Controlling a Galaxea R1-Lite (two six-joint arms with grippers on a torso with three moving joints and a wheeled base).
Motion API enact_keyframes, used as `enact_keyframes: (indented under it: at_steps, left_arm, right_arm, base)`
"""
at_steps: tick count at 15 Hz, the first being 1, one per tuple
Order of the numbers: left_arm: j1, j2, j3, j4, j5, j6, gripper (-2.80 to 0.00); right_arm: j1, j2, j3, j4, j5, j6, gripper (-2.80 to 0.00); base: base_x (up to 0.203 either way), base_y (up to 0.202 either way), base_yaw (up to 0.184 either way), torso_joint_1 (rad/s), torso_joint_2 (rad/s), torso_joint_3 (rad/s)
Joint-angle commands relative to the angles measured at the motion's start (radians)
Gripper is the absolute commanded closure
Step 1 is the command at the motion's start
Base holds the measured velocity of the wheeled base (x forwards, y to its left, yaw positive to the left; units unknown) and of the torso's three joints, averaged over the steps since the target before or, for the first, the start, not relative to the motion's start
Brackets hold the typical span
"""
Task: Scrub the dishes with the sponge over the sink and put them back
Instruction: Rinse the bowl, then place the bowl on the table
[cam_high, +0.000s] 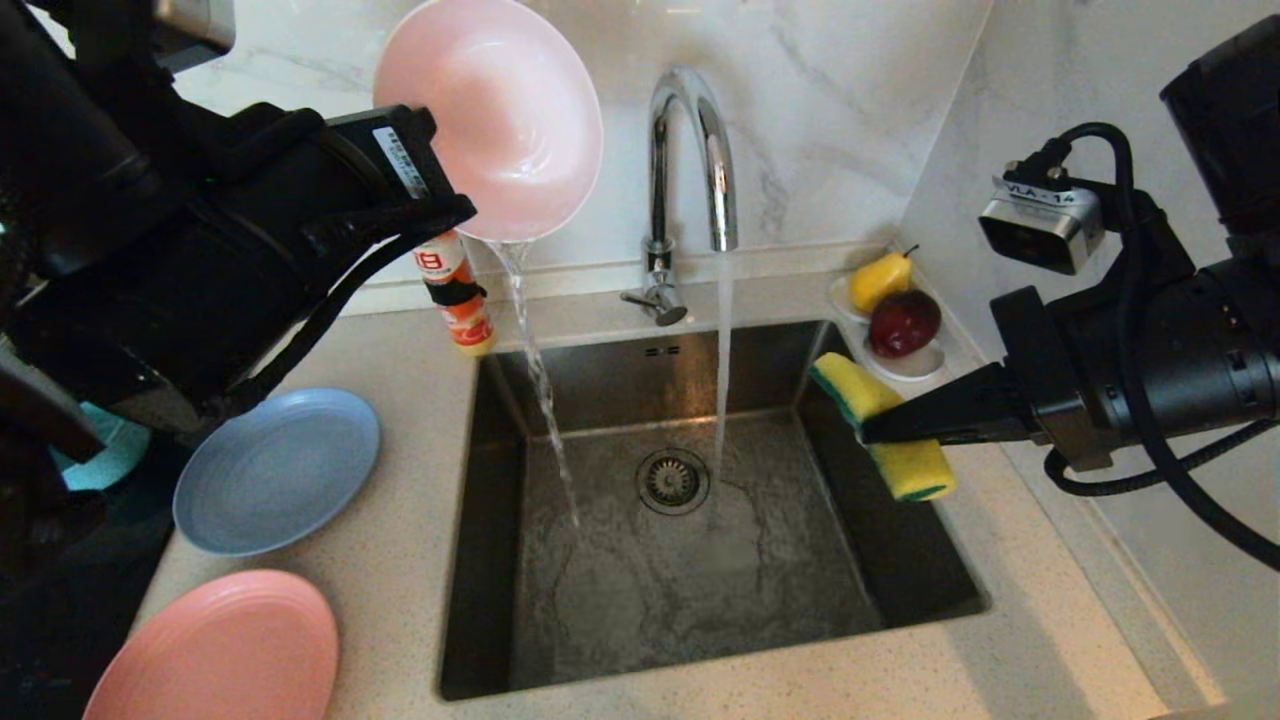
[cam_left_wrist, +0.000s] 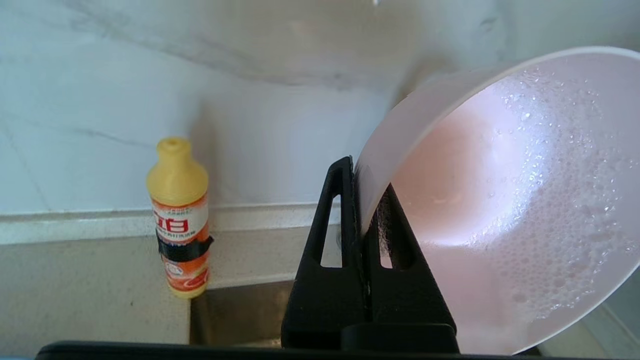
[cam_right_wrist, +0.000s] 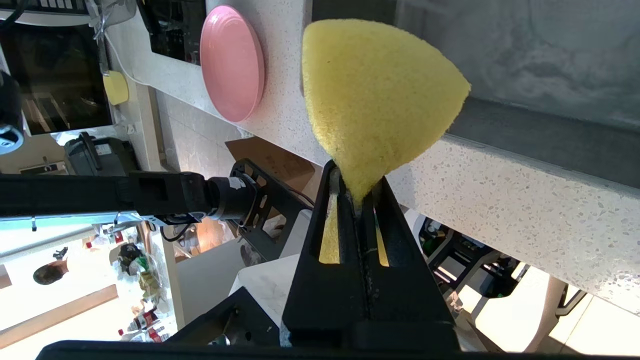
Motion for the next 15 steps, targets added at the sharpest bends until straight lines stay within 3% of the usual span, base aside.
enact_keyframes:
  at_steps: [1, 5, 8, 9, 11, 15]
  left_arm:
    - [0.0, -0.009, 0.005, -0.007, 0.0, 0.005, 0.0]
    - [0.002, -0.005, 0.016, 0.004, 0.001, -0.006, 0.0]
    - [0.011, 0.006, 0.014, 0.103, 0.007, -0.011, 0.0]
    - [0.022, 0.006, 0.008, 0.213, 0.006, -0.033, 0.0]
    - [0.059, 0.009, -0.038, 0.567, -0.007, -0.138, 0.0]
    - [0.226, 0.031, -0.216, 1.102, -0.092, -0.362, 0.0]
  right_arm:
    - [0.001, 0.003, -0.002, 0.003, 0.002, 0.003, 0.0]
    - [0.001, -0.014, -0.005, 0.011, 0.002, 0.004, 0.0]
    - [0.001, -0.031, 0.0, 0.015, 0.002, 0.003, 0.0]
    - [0.001, -0.039, 0.004, 0.017, 0.002, 0.004, 0.0]
    - [0.0, -0.044, 0.006, 0.019, 0.002, 0.004, 0.0]
    - [-0.002, -0.037, 0.005, 0.019, 0.001, 0.004, 0.0]
  base:
    - [0.0, 0.0, 0.0, 0.0, 0.0, 0.0]
    - [0.0, 0.0, 0.0, 0.0, 0.0, 0.0]
    - [0.0, 0.0, 0.0, 0.0, 0.0, 0.0]
    - [0.0, 0.0, 0.0, 0.0, 0.0, 0.0]
    - [0.0, 0.0, 0.0, 0.0, 0.0, 0.0]
    - [0.0, 0.0, 0.0, 0.0, 0.0, 0.0]
